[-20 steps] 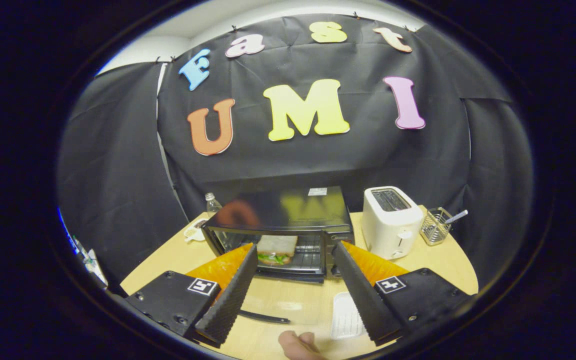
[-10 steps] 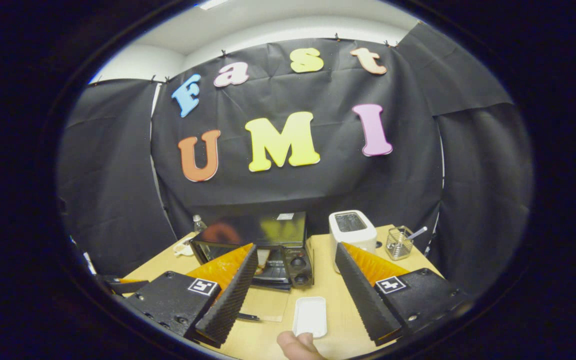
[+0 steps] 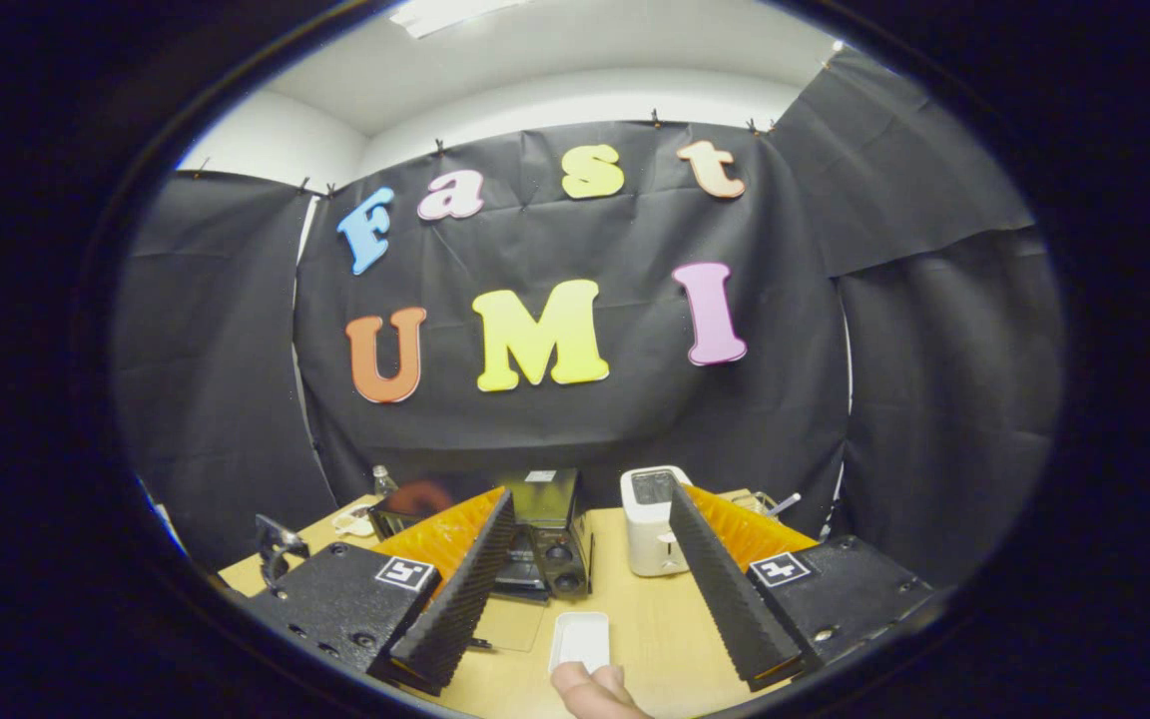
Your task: Open the electric oven with the left hand, put the food in, and close the electric oven.
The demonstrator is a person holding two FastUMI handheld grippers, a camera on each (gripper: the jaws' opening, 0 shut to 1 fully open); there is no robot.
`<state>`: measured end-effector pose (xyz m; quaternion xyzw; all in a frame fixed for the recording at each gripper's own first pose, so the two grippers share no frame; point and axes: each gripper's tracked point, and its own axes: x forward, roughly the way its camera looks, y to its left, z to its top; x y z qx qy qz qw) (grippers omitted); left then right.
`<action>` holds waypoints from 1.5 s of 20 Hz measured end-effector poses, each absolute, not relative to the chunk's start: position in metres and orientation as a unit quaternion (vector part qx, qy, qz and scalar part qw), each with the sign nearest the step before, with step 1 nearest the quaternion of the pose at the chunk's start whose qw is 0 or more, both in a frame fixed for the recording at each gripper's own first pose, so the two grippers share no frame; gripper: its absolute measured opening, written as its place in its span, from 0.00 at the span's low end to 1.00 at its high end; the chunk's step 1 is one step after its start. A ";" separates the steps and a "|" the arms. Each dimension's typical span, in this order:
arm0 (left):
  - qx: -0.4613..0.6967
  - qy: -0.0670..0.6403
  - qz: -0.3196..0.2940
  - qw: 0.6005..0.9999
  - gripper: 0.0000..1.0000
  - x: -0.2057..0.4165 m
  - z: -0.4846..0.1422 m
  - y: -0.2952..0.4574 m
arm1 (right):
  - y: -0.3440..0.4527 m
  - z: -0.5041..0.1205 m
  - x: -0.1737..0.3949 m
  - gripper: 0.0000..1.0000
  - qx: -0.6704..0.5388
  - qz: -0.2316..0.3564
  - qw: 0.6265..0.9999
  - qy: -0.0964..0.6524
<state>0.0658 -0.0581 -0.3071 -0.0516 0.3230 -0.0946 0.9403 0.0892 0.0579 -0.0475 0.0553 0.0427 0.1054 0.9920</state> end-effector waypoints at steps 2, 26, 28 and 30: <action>-0.044 0.345 -0.090 0.933 0.94 0.066 -0.321 -0.064 | 0.051 -0.046 0.080 0.99 0.049 0.103 0.993 0.033; 0.008 0.346 -0.035 0.937 0.94 0.100 -0.297 -0.061 | 0.008 -0.079 0.073 0.99 0.054 0.070 0.995 0.054; 0.004 0.319 -0.034 0.947 0.94 0.109 -0.280 -0.061 | 0.006 -0.083 0.073 0.99 0.062 0.068 0.994 0.061; 0.002 0.294 -0.033 0.955 0.94 0.120 -0.264 -0.060 | 0.004 -0.089 0.074 0.99 0.068 0.067 0.993 0.069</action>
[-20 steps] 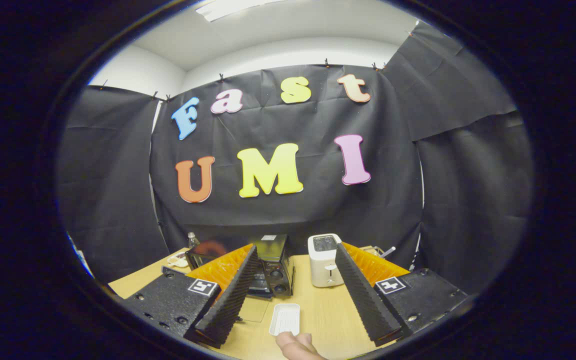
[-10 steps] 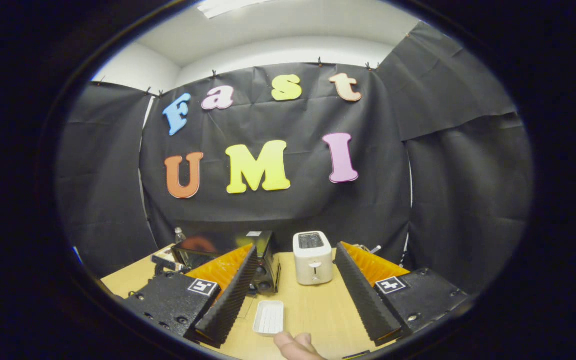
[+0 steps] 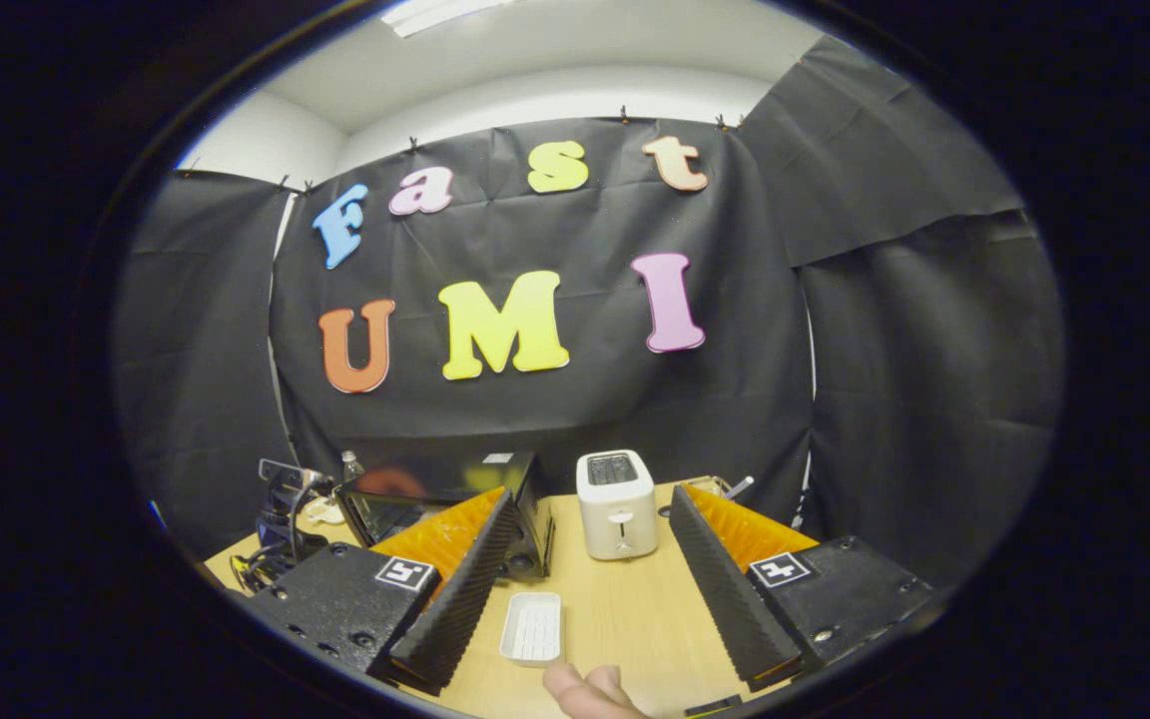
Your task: Open the electric oven with the left hand, put the food in, and close the electric oven.
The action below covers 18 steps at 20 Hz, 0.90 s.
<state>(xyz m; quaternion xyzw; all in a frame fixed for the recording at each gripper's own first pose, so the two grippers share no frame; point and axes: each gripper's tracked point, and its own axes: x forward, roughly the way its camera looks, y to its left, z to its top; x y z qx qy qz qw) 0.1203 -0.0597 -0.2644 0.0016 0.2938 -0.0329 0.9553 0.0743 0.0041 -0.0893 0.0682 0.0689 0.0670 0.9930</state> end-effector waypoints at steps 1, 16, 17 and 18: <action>0.002 0.280 -0.035 0.959 0.94 0.126 -0.256 -0.060 | 0.005 -0.091 0.074 0.99 0.070 0.068 0.993 0.072; 0.004 0.265 0.004 0.964 0.98 0.181 -0.276 -0.037 | -0.007 -0.104 0.063 0.99 0.069 0.065 0.992 0.079; 0.002 0.266 0.002 0.964 0.97 0.179 -0.276 -0.038 | -0.008 -0.104 0.063 0.99 0.070 0.064 0.992 0.081; 0.000 0.263 -0.002 0.965 0.98 0.176 -0.274 -0.040 | -0.008 -0.106 0.064 0.99 0.068 0.062 0.992 0.083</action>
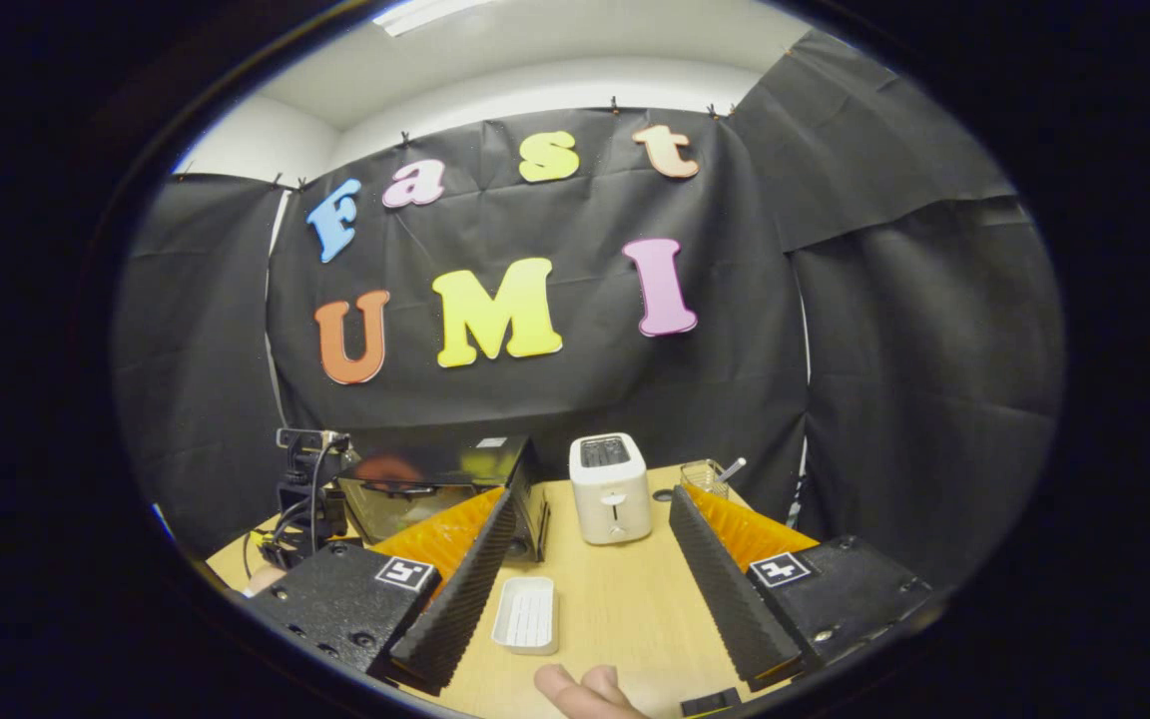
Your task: Open the electric oven with the left hand, put the food in, and close the electric oven.
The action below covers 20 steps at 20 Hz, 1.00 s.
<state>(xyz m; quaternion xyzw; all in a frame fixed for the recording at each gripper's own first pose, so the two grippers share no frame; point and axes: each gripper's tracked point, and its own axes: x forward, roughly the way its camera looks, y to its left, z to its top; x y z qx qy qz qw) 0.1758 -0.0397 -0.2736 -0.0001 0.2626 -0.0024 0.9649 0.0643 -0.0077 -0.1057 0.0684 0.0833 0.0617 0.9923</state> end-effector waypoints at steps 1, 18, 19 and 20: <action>-0.001 0.256 -0.006 0.967 0.98 0.173 -0.269 -0.041 | -0.008 -0.107 0.065 0.99 0.067 0.058 0.992 0.085; -0.004 0.024 -0.012 1.000 0.97 0.025 -0.086 -0.037 | -0.021 -0.073 -0.018 0.99 0.054 0.027 0.998 0.011; -0.003 0.012 -0.013 1.000 0.97 0.011 -0.077 -0.038 | -0.020 -0.073 -0.025 0.99 0.052 0.029 0.998 0.008; 0.000 0.001 -0.010 1.000 0.97 -0.003 -0.069 -0.036 | -0.021 -0.072 -0.032 0.99 0.051 0.027 0.998 0.003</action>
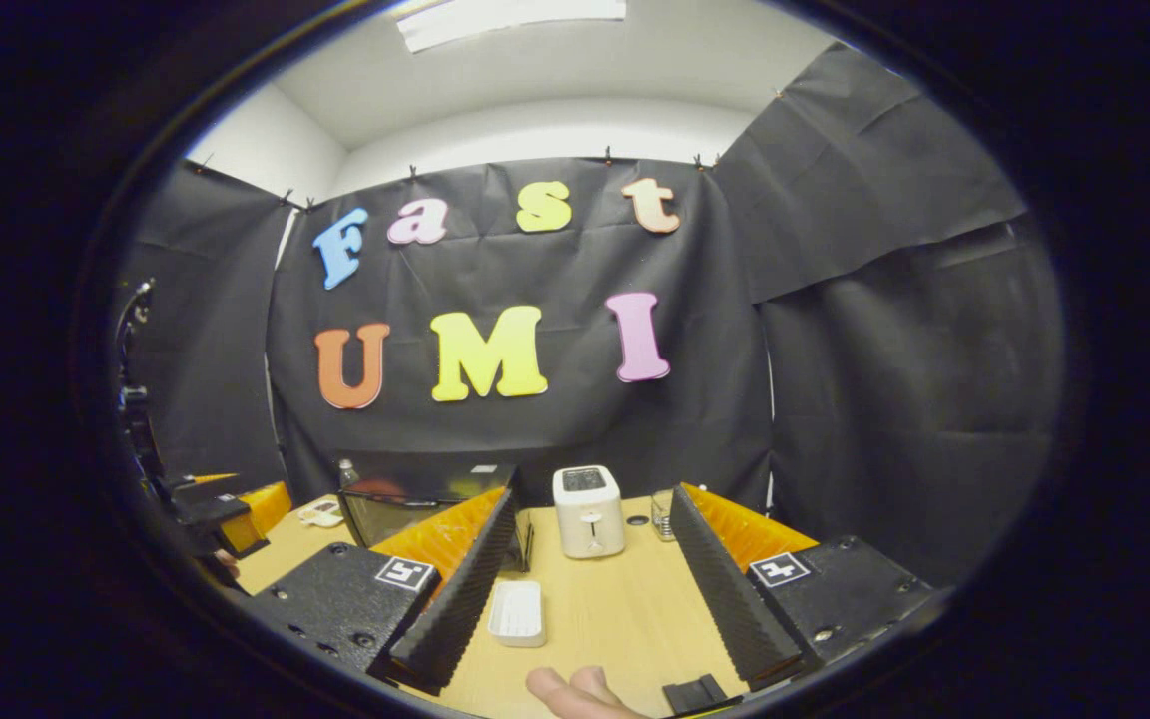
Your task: Open the electric oven with the left hand, put the food in, and close the electric oven.
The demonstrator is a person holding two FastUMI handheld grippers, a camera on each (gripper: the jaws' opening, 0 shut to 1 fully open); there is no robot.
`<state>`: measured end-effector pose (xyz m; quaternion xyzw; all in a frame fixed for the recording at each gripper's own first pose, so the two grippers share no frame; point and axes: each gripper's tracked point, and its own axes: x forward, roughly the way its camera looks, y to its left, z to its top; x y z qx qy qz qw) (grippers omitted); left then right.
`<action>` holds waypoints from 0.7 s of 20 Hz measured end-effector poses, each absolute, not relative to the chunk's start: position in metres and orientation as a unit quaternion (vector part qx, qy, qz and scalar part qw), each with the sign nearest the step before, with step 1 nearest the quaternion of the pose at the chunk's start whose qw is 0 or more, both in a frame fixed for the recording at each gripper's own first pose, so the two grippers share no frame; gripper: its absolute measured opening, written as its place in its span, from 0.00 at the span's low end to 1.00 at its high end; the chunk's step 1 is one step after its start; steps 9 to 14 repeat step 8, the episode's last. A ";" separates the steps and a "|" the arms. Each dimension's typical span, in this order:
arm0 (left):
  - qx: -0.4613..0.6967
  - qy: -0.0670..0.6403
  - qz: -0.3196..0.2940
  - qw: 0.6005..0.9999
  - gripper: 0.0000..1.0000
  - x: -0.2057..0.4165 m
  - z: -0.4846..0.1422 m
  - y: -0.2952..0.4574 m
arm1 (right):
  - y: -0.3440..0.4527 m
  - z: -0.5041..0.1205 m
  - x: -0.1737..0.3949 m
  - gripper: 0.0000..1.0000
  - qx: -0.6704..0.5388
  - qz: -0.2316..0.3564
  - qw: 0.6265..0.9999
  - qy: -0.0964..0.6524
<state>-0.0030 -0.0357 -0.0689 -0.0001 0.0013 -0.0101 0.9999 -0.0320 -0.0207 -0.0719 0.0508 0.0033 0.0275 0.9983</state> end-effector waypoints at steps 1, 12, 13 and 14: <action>0.002 -0.010 -0.006 1.000 0.97 -0.019 -0.061 -0.033 | -0.021 -0.070 -0.040 0.99 0.047 0.026 0.999 -0.002; -0.006 -0.063 -0.003 0.998 0.88 -0.088 -0.022 -0.023 | -0.010 -0.074 -0.071 0.99 0.020 0.031 0.999 -0.007; -0.006 -0.063 -0.003 0.998 0.88 -0.088 -0.022 -0.023 | -0.010 -0.074 -0.071 0.99 0.020 0.031 0.999 -0.007; -0.006 -0.063 -0.003 0.998 0.88 -0.088 -0.022 -0.023 | -0.010 -0.074 -0.071 0.99 0.020 0.031 0.999 -0.007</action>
